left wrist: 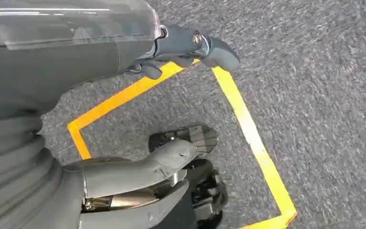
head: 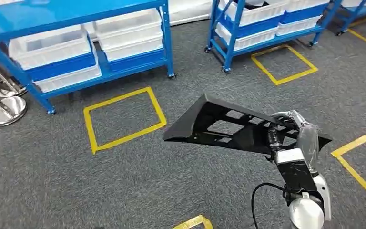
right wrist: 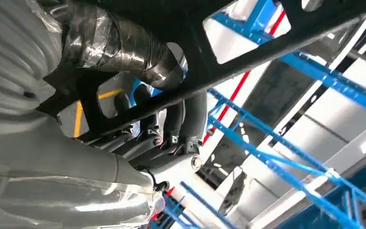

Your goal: Take the parts from the cabinet and place them on the table.

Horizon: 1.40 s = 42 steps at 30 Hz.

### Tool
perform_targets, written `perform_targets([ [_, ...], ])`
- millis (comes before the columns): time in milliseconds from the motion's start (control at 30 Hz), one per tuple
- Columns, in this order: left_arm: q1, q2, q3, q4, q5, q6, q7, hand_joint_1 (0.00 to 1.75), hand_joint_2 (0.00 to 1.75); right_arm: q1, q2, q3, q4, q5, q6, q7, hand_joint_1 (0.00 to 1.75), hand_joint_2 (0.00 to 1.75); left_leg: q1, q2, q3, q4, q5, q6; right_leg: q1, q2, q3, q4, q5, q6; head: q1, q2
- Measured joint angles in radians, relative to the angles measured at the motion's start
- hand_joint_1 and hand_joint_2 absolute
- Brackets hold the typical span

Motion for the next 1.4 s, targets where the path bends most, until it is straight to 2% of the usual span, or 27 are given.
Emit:
perform_targets([
  [100, 0.001, 0.0, 0.0, 0.0, 0.0, 0.0, 0.0, 0.0, 1.75, -0.003, -0.001, 0.0, 0.0, 0.0, 0.0, 0.0, 1.75, 1.75, 0.014, -0.109, -0.038, 0.099, -0.081, -0.02, -0.007, 0.03, -0.003, -0.004, 0.01, -0.015, 0.0, 0.0],
  [167, 0.006, 0.0, 0.001, 0.0, 0.0, 0.0, 0.0, 0.0, 1.75, -0.003, -0.001, 0.0, 0.0, 0.0, 0.0, -0.001, 1.75, 1.75, 0.017, -0.124, -0.101, 0.241, -0.145, -0.025, -0.005, 0.056, -0.007, -0.003, 0.012, -0.019, 0.0, 0.0],
  [200, 0.009, 0.0, 0.001, 0.0, 0.0, 0.0, 0.001, 0.0, 1.75, -0.002, -0.001, 0.0, 0.0, 0.0, 0.0, -0.001, 1.75, 1.75, 0.017, -0.125, -0.121, 0.285, -0.152, -0.026, -0.004, 0.07, -0.009, -0.001, 0.013, -0.02, 0.0, 0.0],
  [267, 0.01, 0.0, 0.002, 0.0, 0.0, 0.0, 0.002, 0.0, 1.75, 0.001, -0.001, 0.0, 0.0, 0.0, 0.0, -0.001, 1.75, 1.75, 0.017, -0.128, -0.106, 0.251, -0.107, -0.022, -0.004, 0.096, -0.01, 0.002, 0.014, -0.019, 0.0, 0.0],
  [300, 0.009, 0.0, 0.002, 0.0, 0.0, 0.0, 0.002, 0.0, 1.75, 0.001, -0.001, 0.0, 0.0, 0.0, 0.0, -0.001, 1.75, 1.75, 0.017, -0.136, -0.064, 0.161, -0.051, -0.015, -0.004, 0.115, -0.009, 0.004, 0.014, -0.019, 0.0, 0.0],
  [333, 0.009, 0.0, 0.002, 0.0, 0.0, 0.0, 0.002, 0.0, 1.75, 0.001, -0.001, 0.0, -0.001, 0.0, 0.0, -0.001, 1.75, 1.75, 0.017, -0.164, -0.021, 0.068, -0.003, -0.006, -0.004, 0.13, -0.009, 0.004, 0.015, -0.017, 0.0, 0.0],
  [367, 0.01, 0.001, 0.002, 0.0, 0.0, 0.0, 0.002, 0.0, 1.75, 0.001, -0.001, -0.001, -0.001, 0.0, -0.001, -0.001, 1.75, 1.75, 0.019, -0.227, -0.002, 0.023, -0.008, 0.002, -0.007, 0.138, -0.012, 0.004, 0.018, -0.013, 0.001, 0.0],
  [500, 0.009, 0.0, 0.005, 0.0, 0.001, 0.0, 0.003, 0.0, 1.75, 0.007, -0.002, -0.001, -0.002, 0.0, -0.002, -0.001, 1.75, 1.75, 0.01, -0.2, 0.01, -0.005, -0.004, 0.012, -0.018, 0.189, -0.027, -0.007, 0.037, 0.019, -0.001, 0.0],
  [533, 0.007, -0.002, 0.005, 0.0, 0.0, 0.0, 0.003, 0.0, 1.75, 0.009, -0.003, -0.001, -0.006, 0.0, -0.003, -0.001, 1.75, 1.75, 0.025, -0.183, 0.015, -0.027, 0.01, 0.021, -0.011, 0.184, -0.028, -0.007, 0.037, 0.023, -0.001, 0.0],
  [567, 0.005, -0.001, 0.005, 0.0, 0.0, 0.0, 0.003, 0.0, 1.75, 0.009, -0.004, -0.002, -0.008, 0.0, -0.005, -0.003, 1.75, 1.75, 0.022, -0.167, 0.02, -0.041, 0.019, 0.025, -0.007, 0.111, -0.035, 0.005, 0.024, 0.024, 0.001, 0.0],
  [600, 0.005, -0.002, 0.005, 0.0, 0.001, 0.0, 0.003, 0.0, 1.75, 0.004, -0.005, -0.003, -0.009, 0.0, -0.005, -0.002, 1.75, 1.75, 0.021, -0.155, 0.021, -0.046, 0.022, 0.032, -0.005, 0.065, -0.052, 0.04, -0.009, 0.025, 0.002, 0.0],
  [667, 0.009, -0.002, 0.006, 0.0, 0.001, 0.001, 0.003, 0.0, 1.75, 0.004, -0.005, -0.003, -0.009, 0.0, -0.005, -0.002, 1.75, 1.75, 0.019, -0.123, 0.017, -0.045, 0.022, 0.033, -0.009, 0.044, -0.116, 0.182, -0.087, 0.031, 0.001, 0.0],
  [733, 0.01, -0.002, 0.007, 0.0, 0.001, 0.001, 0.003, 0.0, 1.75, 0.009, -0.005, -0.003, -0.008, 0.0, -0.005, -0.002, 1.75, 1.75, 0.019, -0.09, 0.014, -0.042, 0.021, 0.034, -0.016, 0.042, -0.146, 0.258, -0.101, 0.041, 0.001, 0.0],
  [800, 0.01, -0.003, 0.008, 0.0, 0.001, 0.0, 0.003, 0.0, 1.75, 0.008, -0.007, -0.003, -0.009, 0.005, -0.006, -0.002, 1.75, 1.75, 0.022, -0.064, 0.01, -0.034, 0.015, 0.027, -0.022, 0.031, -0.093, 0.17, -0.04, 0.05, 0.002, 0.0],
  [833, 0.01, -0.005, 0.008, 0.0, 0.001, 0.0, 0.003, 0.0, 1.75, 0.008, -0.008, -0.003, -0.009, 0.008, -0.006, -0.002, 1.75, 1.75, 0.024, -0.052, 0.009, -0.026, 0.011, 0.022, -0.024, 0.011, -0.045, 0.09, -0.004, 0.053, 0.002, 0.0],
  [867, 0.01, -0.005, 0.008, 0.0, 0.001, 0.0, 0.003, 0.0, 1.75, 0.008, -0.008, -0.003, -0.009, 0.01, -0.006, -0.002, 1.75, 1.75, 0.024, -0.042, 0.009, -0.014, 0.002, 0.015, -0.024, -0.033, 0.001, 0.014, 0.016, 0.054, 0.002, 0.0],
  [900, 0.01, -0.005, 0.008, 0.0, 0.001, 0.001, 0.003, 0.0, 1.75, 0.006, -0.01, -0.003, -0.009, 0.016, -0.006, 0.0, 1.75, 1.75, 0.014, -0.034, 0.004, -0.001, -0.008, 0.004, -0.011, -0.055, 0.002, 0.001, 0.001, 0.044, 0.002, 0.0],
  [1033, 0.005, -0.006, 0.009, 0.0, 0.001, 0.002, 0.003, 0.0, 1.75, 0.008, -0.015, -0.008, -0.015, 0.033, -0.009, 0.003, 1.75, 1.75, 0.018, 0.004, 0.012, -0.001, -0.01, -0.013, -0.008, -0.003, -0.01, 0.005, 0.007, 0.017, 0.001, 0.0],
  [1067, 0.004, -0.006, 0.01, 0.0, 0.001, 0.002, 0.003, 0.0, 1.75, 0.009, -0.015, -0.008, -0.019, 0.04, -0.01, 0.005, 1.75, 1.75, 0.022, -0.004, 0.01, 0.0, -0.019, -0.021, -0.015, 0.009, -0.008, -0.003, 0.013, 0.006, 0.001, 0.0],
  [1100, 0.003, -0.006, 0.01, 0.0, 0.0, 0.002, 0.003, 0.0, 1.75, 0.008, -0.016, -0.009, -0.021, 0.042, -0.012, 0.006, 1.75, 1.75, 0.026, -0.066, 0.003, 0.026, -0.045, -0.027, -0.017, 0.02, -0.009, -0.005, 0.017, 0.001, 0.001, 0.0],
  [1133, 0.003, -0.006, 0.01, 0.0, 0.0, 0.002, 0.003, 0.0, 1.75, 0.005, -0.016, -0.009, -0.023, 0.044, -0.015, 0.008, 1.75, 1.75, 0.027, -0.104, -0.02, 0.082, -0.084, -0.028, -0.017, 0.03, -0.011, -0.006, 0.019, -0.002, 0.001, 0.0],
  [1200, 0.008, -0.006, 0.01, 0.0, 0.0, 0.002, 0.002, 0.0, 1.75, 0.006, -0.016, -0.009, -0.022, 0.054, -0.015, 0.013, 1.75, 1.75, 0.027, -0.123, -0.086, 0.227, -0.152, -0.03, -0.014, 0.056, -0.015, -0.006, 0.022, -0.007, 0.001, 0.0],
  [1233, 0.01, -0.006, 0.011, 0.0, 0.0, 0.002, 0.002, 0.0, 1.75, 0.006, -0.016, -0.009, -0.021, 0.059, -0.015, 0.016, 1.75, 1.75, 0.027, -0.125, -0.107, 0.271, -0.161, -0.029, -0.013, 0.071, -0.017, -0.005, 0.023, -0.008, 0.0, 0.0],
  [1267, 0.013, -0.006, 0.011, 0.0, -0.001, 0.002, 0.002, 0.0, 1.75, 0.006, -0.017, -0.009, -0.021, 0.062, -0.015, 0.018, 1.75, 1.75, 0.027, -0.127, -0.107, 0.272, -0.145, -0.027, -0.012, 0.086, -0.018, -0.004, 0.024, -0.008, 0.001, 0.0],
  [1333, 0.012, -0.006, 0.011, 0.0, -0.002, 0.001, 0.002, 0.0, 1.75, 0.006, -0.019, -0.011, -0.02, 0.073, -0.015, 0.021, 1.75, 1.75, 0.027, -0.136, -0.056, 0.165, -0.069, -0.016, -0.012, 0.115, -0.018, -0.001, 0.025, -0.006, 0.001, 0.0],
  [1367, 0.011, -0.006, 0.011, 0.0, -0.005, 0.001, 0.002, 0.0, 1.75, 0.005, -0.021, -0.011, -0.02, 0.076, -0.015, 0.021, 1.75, 1.75, 0.027, -0.157, -0.018, 0.087, -0.028, -0.01, -0.012, 0.126, -0.018, 0.0, 0.026, -0.005, 0.001, 0.0],
  [1400, 0.011, -0.006, 0.012, 0.0, -0.005, 0.001, 0.002, 0.0, 1.75, 0.005, -0.022, -0.012, -0.02, 0.078, -0.015, 0.022, 1.75, 1.75, 0.027, -0.212, 0.006, 0.026, -0.016, -0.001, -0.015, 0.136, -0.02, 0.0, 0.028, -0.002, 0.001, 0.0],
])
